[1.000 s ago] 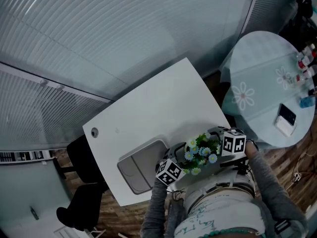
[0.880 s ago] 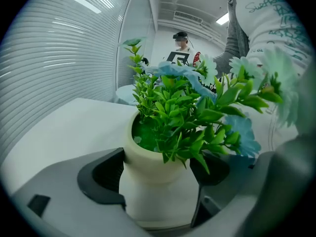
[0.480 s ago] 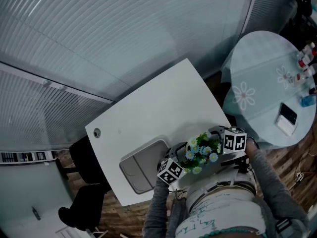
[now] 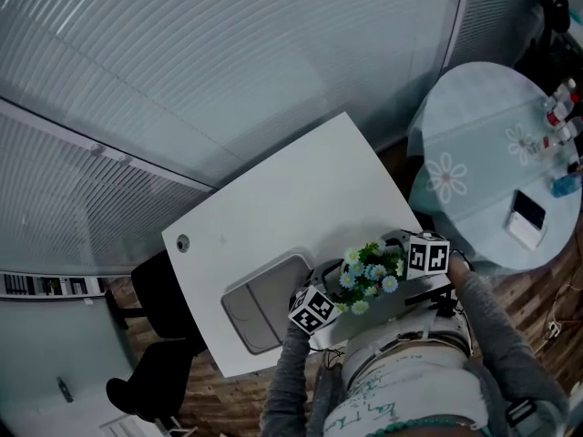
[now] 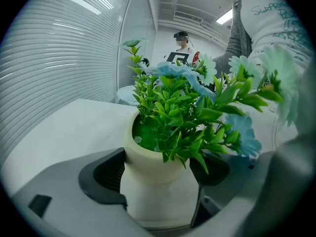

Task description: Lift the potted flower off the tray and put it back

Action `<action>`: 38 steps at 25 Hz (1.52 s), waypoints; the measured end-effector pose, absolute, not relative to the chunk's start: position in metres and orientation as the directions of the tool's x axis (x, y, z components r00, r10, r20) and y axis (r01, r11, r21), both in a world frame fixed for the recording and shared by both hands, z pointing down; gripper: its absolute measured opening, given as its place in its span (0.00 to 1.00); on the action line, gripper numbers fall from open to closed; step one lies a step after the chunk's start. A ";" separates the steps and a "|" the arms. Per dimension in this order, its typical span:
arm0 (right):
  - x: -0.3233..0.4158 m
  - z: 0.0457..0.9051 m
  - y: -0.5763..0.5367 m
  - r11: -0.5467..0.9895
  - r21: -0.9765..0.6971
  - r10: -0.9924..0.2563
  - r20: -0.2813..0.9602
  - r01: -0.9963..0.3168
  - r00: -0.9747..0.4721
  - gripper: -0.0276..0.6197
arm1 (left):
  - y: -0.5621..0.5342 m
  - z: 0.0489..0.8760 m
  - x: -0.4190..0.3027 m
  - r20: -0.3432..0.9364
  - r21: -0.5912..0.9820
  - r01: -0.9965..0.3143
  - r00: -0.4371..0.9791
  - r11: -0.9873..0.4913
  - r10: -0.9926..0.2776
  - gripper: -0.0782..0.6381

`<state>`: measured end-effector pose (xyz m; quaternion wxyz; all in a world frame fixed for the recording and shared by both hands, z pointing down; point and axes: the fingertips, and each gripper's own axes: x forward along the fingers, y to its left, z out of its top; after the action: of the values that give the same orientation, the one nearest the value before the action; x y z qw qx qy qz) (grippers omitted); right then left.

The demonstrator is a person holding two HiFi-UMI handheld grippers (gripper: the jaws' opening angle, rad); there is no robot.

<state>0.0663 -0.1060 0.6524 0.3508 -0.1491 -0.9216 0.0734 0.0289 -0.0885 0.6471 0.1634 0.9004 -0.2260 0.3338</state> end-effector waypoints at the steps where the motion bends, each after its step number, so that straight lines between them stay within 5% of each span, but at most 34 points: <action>1: 0.067 0.653 -0.106 0.946 -0.237 0.324 0.631 0.222 -0.705 0.61 | -0.089 0.647 0.028 0.675 0.143 -0.516 0.675 -0.845 -0.298 0.68; 38: 0.075 0.597 -0.101 0.940 -0.222 0.340 0.662 0.258 -0.668 0.61 | -0.080 0.591 0.038 0.663 0.153 -0.550 0.673 -0.821 -0.327 0.68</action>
<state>0.0753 -0.1011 0.5971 0.3730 -0.1639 -0.9116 0.0546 0.0378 -0.0795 0.5906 0.1727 0.8981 -0.2442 0.3224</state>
